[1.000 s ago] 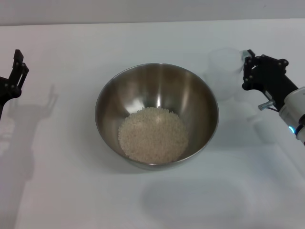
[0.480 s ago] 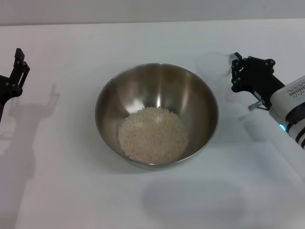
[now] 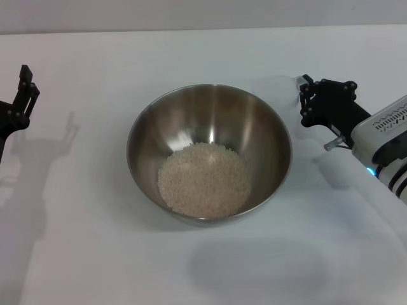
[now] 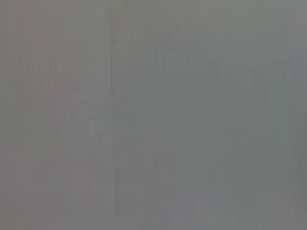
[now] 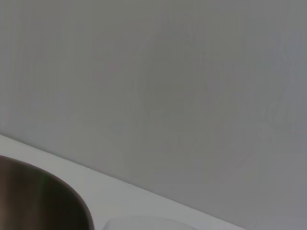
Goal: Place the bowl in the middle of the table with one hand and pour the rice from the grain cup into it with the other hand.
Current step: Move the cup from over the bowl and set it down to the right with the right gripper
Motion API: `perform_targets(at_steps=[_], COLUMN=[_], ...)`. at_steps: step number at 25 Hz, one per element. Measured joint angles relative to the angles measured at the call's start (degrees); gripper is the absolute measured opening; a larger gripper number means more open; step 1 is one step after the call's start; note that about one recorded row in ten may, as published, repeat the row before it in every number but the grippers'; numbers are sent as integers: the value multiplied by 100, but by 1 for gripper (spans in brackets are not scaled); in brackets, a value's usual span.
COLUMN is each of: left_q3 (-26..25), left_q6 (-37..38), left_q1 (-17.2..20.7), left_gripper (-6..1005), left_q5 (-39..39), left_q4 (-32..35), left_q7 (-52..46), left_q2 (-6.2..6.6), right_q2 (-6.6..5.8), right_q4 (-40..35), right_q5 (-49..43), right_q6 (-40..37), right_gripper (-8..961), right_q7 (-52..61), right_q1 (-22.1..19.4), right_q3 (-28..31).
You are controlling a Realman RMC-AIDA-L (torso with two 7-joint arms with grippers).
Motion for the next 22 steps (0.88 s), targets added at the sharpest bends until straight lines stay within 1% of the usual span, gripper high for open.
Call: perform_targets(at_steps=[12,22], left_q3=[0,0], left_q6=[-5,-17], left_q1=[16,0], left_gripper=[829,829], left_q5=[0,0], left_q4=[12,12], left_q7=[0,0], left_q2=[0,0], right_q2=[10,20], right_q4=[133,131], right_q5=[-1,-1], right_q6=[181,193], right_gripper=[133,211], right_q7=[0,0], right_q1=[9,-103], right_q3=[-3,26])
